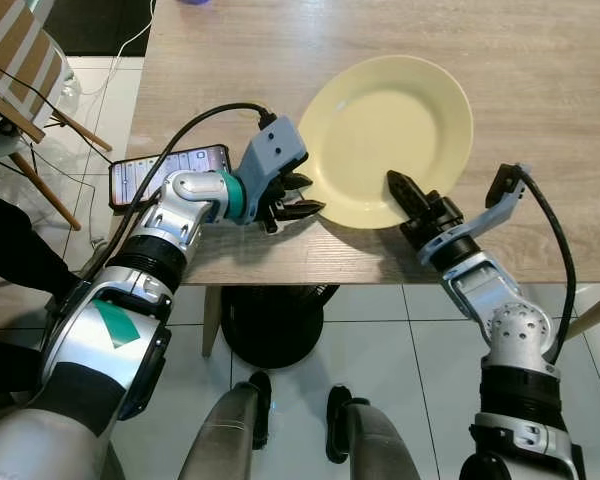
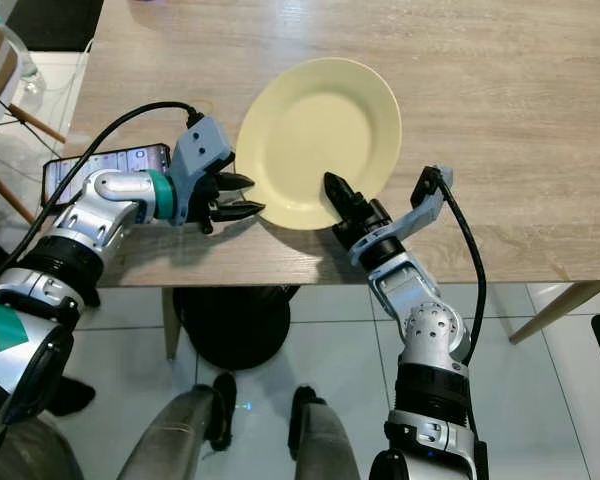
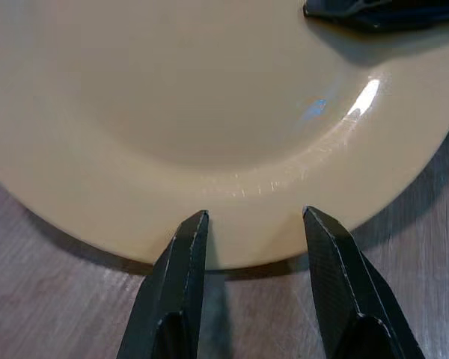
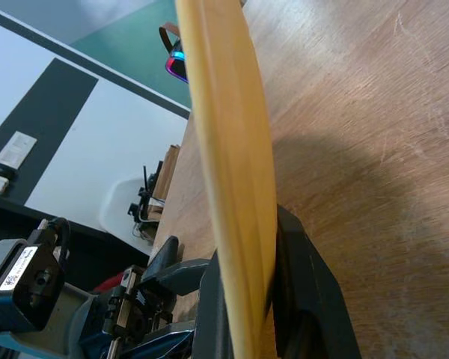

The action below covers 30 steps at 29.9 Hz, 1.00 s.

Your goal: Setting the table

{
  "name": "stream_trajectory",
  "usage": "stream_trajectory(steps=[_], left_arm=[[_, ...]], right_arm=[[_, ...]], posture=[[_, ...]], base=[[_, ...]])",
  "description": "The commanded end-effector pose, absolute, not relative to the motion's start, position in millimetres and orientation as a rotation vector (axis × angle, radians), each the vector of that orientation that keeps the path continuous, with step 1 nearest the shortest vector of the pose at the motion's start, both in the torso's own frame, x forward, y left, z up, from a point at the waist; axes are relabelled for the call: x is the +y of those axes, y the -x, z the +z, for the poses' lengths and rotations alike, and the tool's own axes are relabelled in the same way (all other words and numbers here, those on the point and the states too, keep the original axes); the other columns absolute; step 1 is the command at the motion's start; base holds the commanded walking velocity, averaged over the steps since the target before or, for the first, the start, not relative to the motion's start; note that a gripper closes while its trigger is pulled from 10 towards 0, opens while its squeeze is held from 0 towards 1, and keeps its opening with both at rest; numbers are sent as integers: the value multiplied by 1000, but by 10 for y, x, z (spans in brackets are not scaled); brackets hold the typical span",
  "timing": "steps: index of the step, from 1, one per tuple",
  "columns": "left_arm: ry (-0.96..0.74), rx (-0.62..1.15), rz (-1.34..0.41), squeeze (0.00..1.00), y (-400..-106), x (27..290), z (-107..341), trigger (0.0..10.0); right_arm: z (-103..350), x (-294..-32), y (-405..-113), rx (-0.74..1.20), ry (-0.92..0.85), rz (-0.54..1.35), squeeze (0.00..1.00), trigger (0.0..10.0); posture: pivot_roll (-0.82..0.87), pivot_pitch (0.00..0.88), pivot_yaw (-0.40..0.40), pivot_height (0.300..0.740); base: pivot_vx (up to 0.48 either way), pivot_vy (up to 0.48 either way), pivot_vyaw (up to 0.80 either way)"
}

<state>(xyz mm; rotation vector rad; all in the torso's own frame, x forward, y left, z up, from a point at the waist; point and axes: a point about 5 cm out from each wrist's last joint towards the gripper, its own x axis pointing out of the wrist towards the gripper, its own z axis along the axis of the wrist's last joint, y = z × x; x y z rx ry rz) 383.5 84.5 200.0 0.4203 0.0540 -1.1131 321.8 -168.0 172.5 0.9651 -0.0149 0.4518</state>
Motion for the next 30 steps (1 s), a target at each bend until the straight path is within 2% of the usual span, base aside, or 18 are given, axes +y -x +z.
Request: stream_trajectory(steps=[1,3,4,9,12,13,14,16,17,18,20,21,23,30], left_arm=[[-414,92,-1137,114,-3804,820,1906,10000],[-411,79,-1141,114,-3804,815,1934,10000],[-404,22,-1151,47,-3801,791,2053,10000],[-386,-63,-1158,16,-3793,760,2237,10000],[-320,-475,-1221,12,-3526,694,3359,10000],[-320,-475,-1221,12,-3526,694,3359,10000],[-317,-543,-1239,16,-3428,706,3570,10000],[-317,-543,-1239,16,-3428,706,3570,10000],[-315,-586,-1245,20,-3356,737,3724,10000],[-307,-603,-1245,16,-3298,785,3822,10000],[-294,-595,-1225,24,-3220,888,3898,10000],[-294,-595,-1225,24,-3220,888,3898,10000],[-286,-563,-1190,27,-3192,972,3887,10000],[-242,-477,-1101,27,-3169,1148,3747,10000]], right_arm=[[1833,-1673,-3214,-75,-1002,493,0,0],[1846,-1678,-3214,-81,-1003,495,0,0],[1879,-1698,-3215,-98,-1004,493,0,0],[1916,-1721,-3219,-117,-1002,490,0,0],[2093,-1878,-3279,-206,-967,442,0,0],[2093,-1878,-3279,-206,-967,442,0,0],[2143,-1924,-3294,-228,-952,426,0,0],[2143,-1924,-3294,-228,-952,426,0,0],[2204,-1980,-3305,-249,-931,406,0,9490],[2284,-2048,-3293,-274,-861,383,0,10000],[2415,-2161,-3247,-317,-696,326,0,10000],[2415,-2161,-3247,-317,-696,326,0,10000],[2482,-2221,-3199,-348,-563,275,0,10000],[2591,-2273,-3105,-412,-391,211,0,10000]], posture=[[81,190,39,740],[81,189,38,740],[81,188,39,740],[81,186,39,740],[94,178,35,740],[94,178,35,740],[94,178,35,740],[94,178,35,740],[95,174,37,740],[97,171,43,740],[97,171,44,740],[97,171,44,740],[96,167,47,740],[97,159,57,740]], base=[[0,0,0],[0,0,0],[0,0,0],[0,0,0],[0,0,0],[0,0,0],[0,0,0],[0,0,0],[0,0,0],[0,0,0],[0,0,0],[0,0,0],[0,0,0],[0,0,0]])
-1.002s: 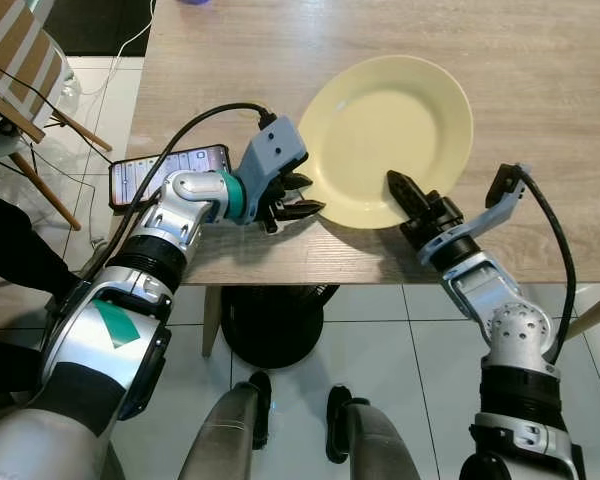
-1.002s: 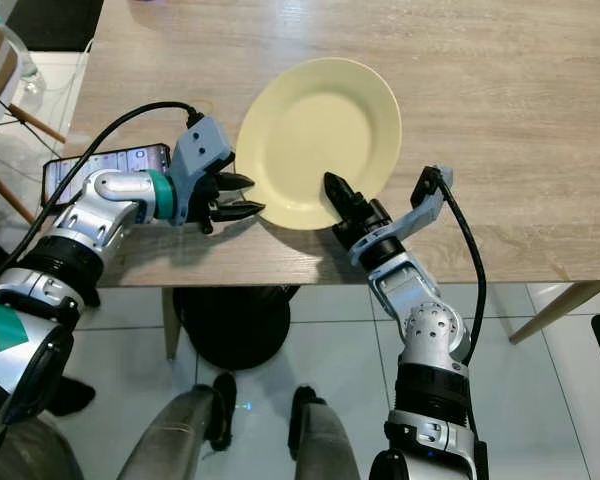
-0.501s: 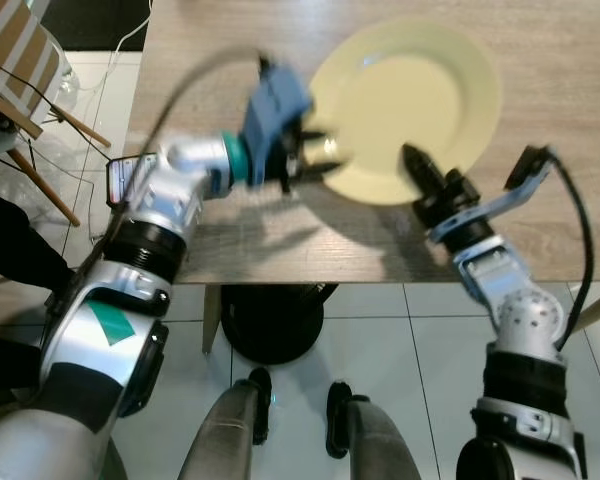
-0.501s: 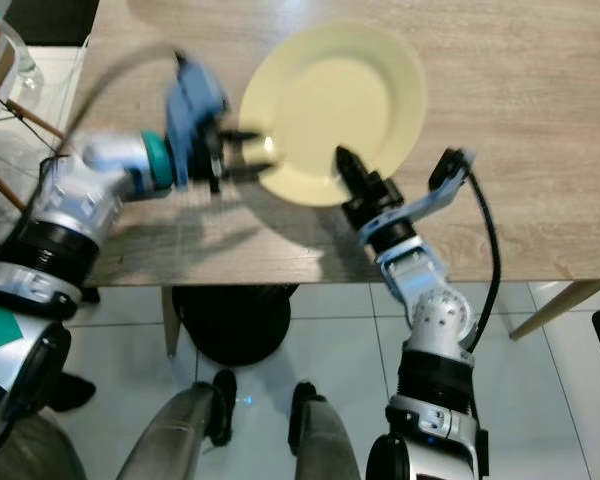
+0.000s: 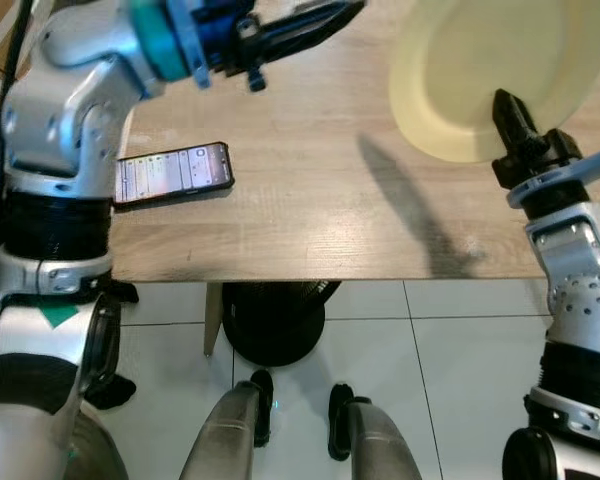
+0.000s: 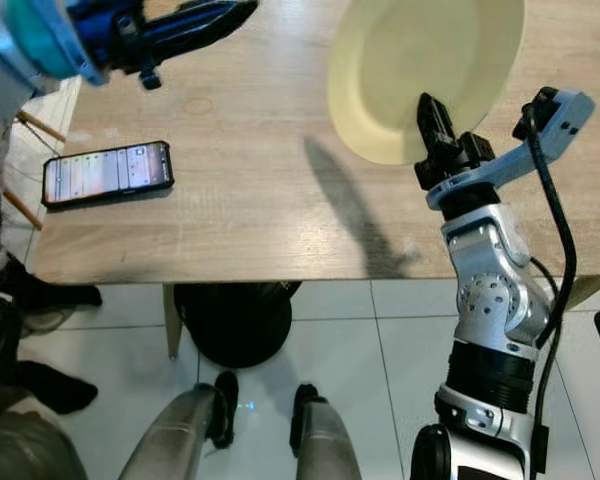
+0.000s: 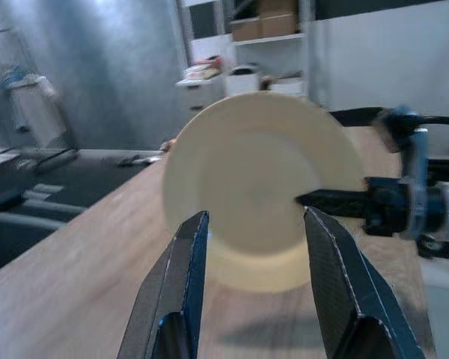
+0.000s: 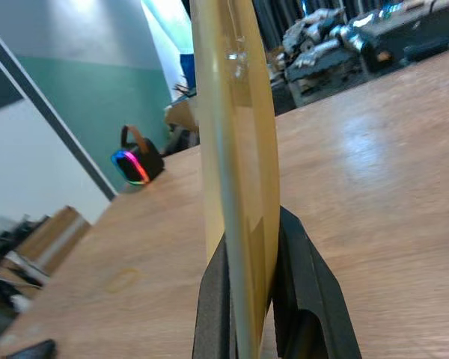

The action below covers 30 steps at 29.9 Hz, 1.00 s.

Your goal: Setting the table

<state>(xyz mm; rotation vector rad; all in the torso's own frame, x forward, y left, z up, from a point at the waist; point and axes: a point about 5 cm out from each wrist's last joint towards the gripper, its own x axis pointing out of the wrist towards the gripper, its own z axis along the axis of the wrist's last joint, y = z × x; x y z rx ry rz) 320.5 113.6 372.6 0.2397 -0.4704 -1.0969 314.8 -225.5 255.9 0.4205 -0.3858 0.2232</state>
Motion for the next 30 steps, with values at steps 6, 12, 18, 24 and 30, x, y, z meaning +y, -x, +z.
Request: stream_trajectory(steps=[6,12,18,24,30], left_arm=[[-229,-346,-935,31,-3109,1334,3272,10000],[-262,-269,-780,35,-3023,1544,3037,10000],[-285,-258,-725,43,-3017,1580,2925,10000],[-320,-309,-554,39,-3074,1574,2858,10000],[-294,-353,-399,43,-3159,1578,2891,10000]], right_arm=[[2761,-2304,-2955,-499,-366,176,0,10000],[2831,-2307,-2777,-538,-315,110,0,10000],[2744,-2275,-2721,-544,-177,49,0,10000],[2527,-2134,-2734,-510,57,124,0,10000],[2485,-2006,-2860,-479,142,268,0,10000]], posture=[[103,139,53,740],[102,125,52,740],[86,114,55,740],[73,102,56,740],[76,98,28,740]], base=[[0,0,0],[0,0,0],[0,0,0],[0,0,0],[0,0,0]])
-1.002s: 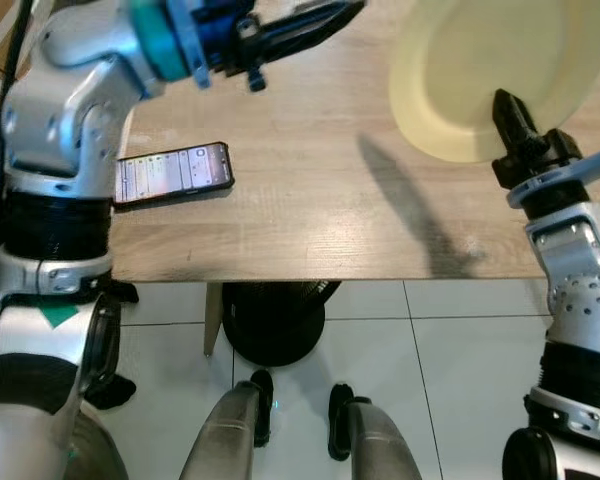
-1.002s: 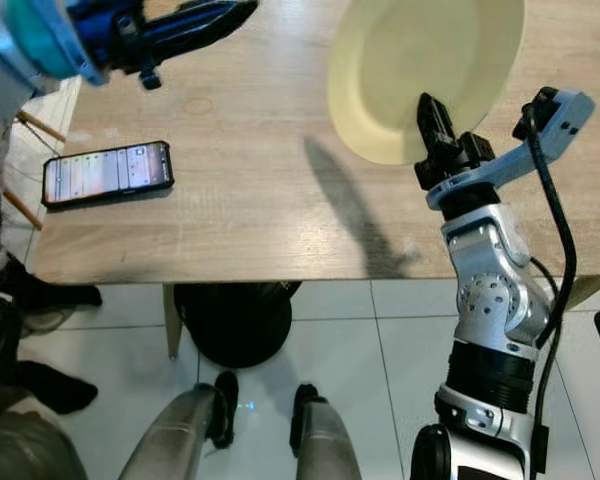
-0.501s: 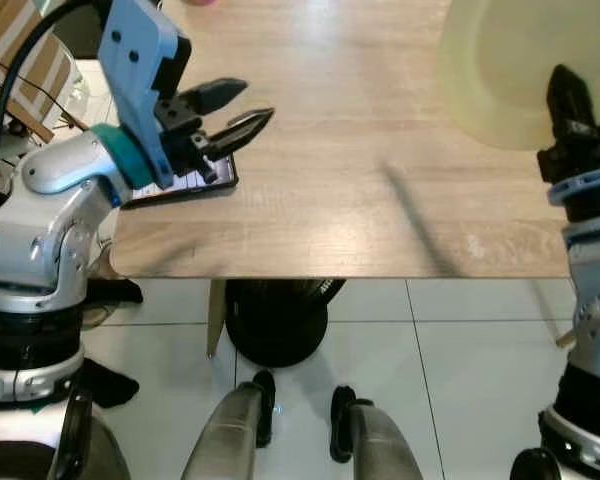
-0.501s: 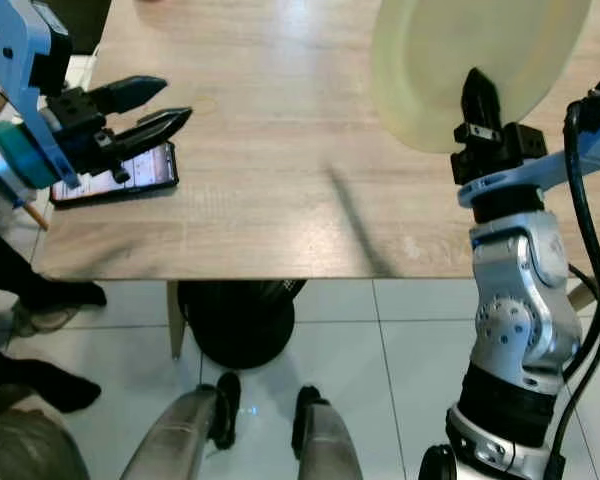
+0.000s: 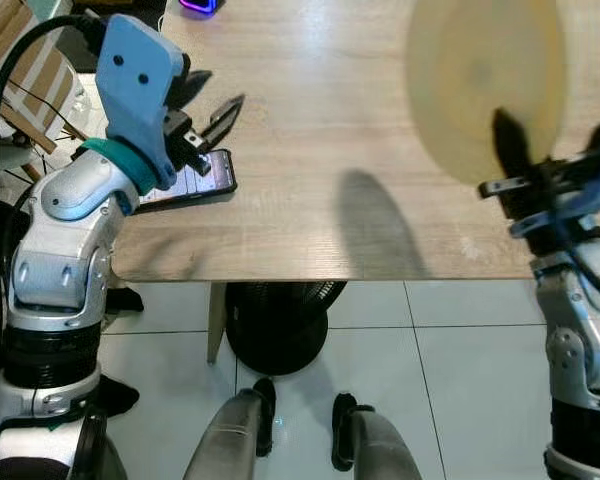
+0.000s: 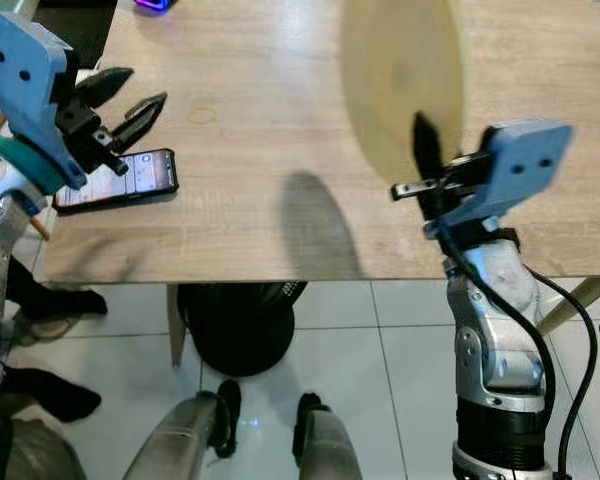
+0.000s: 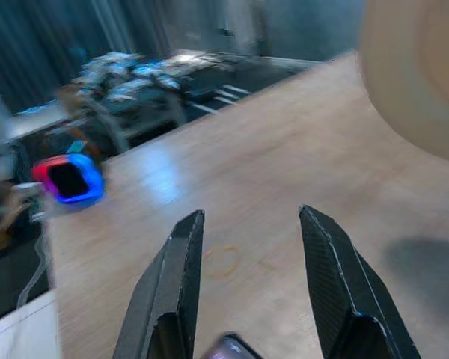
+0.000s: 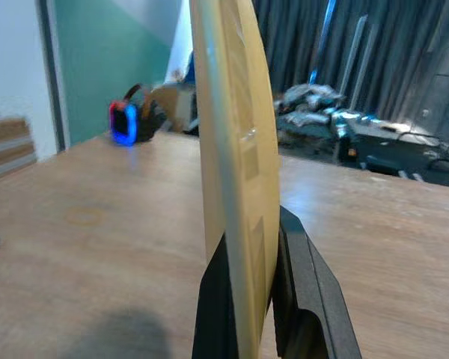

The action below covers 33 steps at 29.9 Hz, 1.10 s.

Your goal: Setting the table

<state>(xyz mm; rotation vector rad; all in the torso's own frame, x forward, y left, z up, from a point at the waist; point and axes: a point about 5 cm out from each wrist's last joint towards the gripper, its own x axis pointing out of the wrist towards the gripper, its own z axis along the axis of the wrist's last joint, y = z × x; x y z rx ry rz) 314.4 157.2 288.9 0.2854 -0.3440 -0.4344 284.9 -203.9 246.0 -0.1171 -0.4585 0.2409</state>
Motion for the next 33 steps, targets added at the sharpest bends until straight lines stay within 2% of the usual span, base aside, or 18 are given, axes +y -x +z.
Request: stream_trajectory(steps=[1,12,23,33], left_arm=[[-294,-353,-399,43,-3159,1578,2891,10000],[-289,-364,-369,47,-3190,1553,2904,10000],[-287,-389,-342,51,-3229,1492,2857,10000],[-289,-387,-338,51,-3245,1490,2839,10000]], right_arm=[[2485,-2006,-2860,-479,142,268,0,10000],[2511,-2044,-2913,-469,101,223,0,10000],[2435,-2175,-2959,-458,56,132,0,10000],[2399,-2158,-2963,-449,42,124,0,10000]], posture=[[76,98,28,740],[66,86,29,740],[57,86,23,740],[57,85,27,740]], base=[[0,0,0],[0,0,0],[0,0,-800],[0,0,-800]])
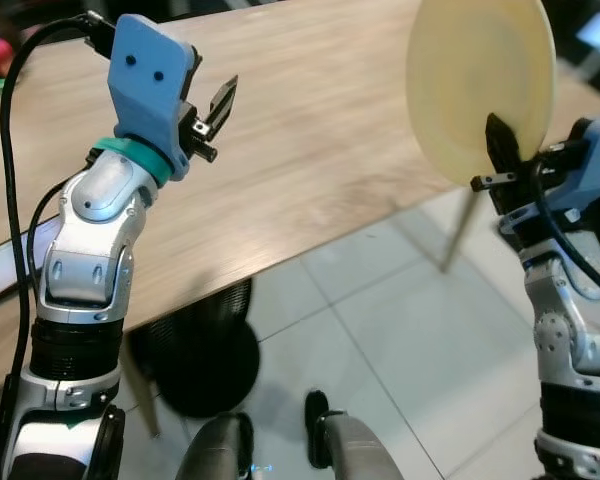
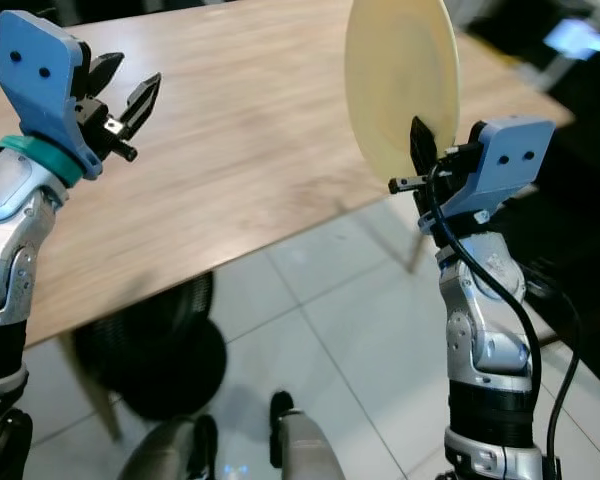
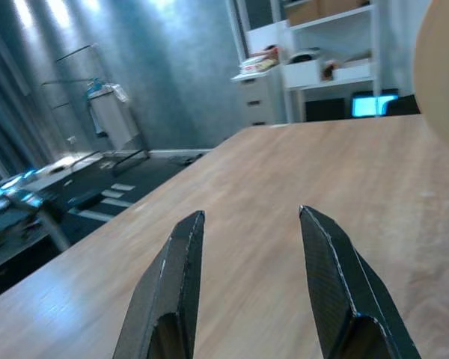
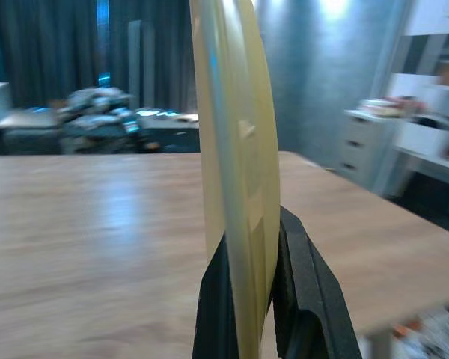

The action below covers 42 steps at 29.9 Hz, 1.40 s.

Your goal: Setting the table

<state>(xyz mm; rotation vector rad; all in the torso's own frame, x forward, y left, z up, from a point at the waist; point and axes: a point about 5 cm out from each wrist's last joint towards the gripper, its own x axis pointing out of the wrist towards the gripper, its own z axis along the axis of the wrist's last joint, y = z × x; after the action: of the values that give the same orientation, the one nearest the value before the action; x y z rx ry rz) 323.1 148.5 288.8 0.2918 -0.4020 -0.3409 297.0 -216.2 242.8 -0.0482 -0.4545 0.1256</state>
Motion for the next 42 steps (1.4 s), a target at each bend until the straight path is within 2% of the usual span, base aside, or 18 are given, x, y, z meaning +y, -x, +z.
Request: stream_trajectory(steps=[1,17,23,26,28,32,42], left_arm=[[-289,-387,-338,51,-3248,1488,2837,10000],[-294,-374,-342,55,-3252,1485,2775,10000],[-301,-291,-337,51,-3203,1558,2525,10000],[-318,-246,-355,47,-3129,1567,2379,10000],[-336,-212,-368,47,-3076,1590,2276,10000],[-335,-175,-379,43,-3044,1606,2187,10000],[-299,-154,-365,51,-2951,1594,2020,10000]], right_arm=[[2399,-2157,-2965,-449,41,124,0,10000],[2361,-2141,-2975,-444,38,124,0,10000],[2178,-2103,-2952,-391,-31,98,0,10000],[2036,-2096,-2929,-343,-159,56,0,10000],[1925,-2088,-2901,-308,-247,18,0,9686],[1838,-2142,-2871,-286,-290,-35,0,9451],[1617,-2016,-2689,-227,-237,-14,0,8863]], posture=[[56,85,28,740],[58,88,31,740],[58,89,26,740],[64,93,19,740],[64,94,18,740],[63,91,21,740],[52,87,15,740]], base=[[0,0,-800],[0,0,-800],[0,0,-800],[0,0,-800],[0,0,-800],[0,0,-800],[0,0,-800]])
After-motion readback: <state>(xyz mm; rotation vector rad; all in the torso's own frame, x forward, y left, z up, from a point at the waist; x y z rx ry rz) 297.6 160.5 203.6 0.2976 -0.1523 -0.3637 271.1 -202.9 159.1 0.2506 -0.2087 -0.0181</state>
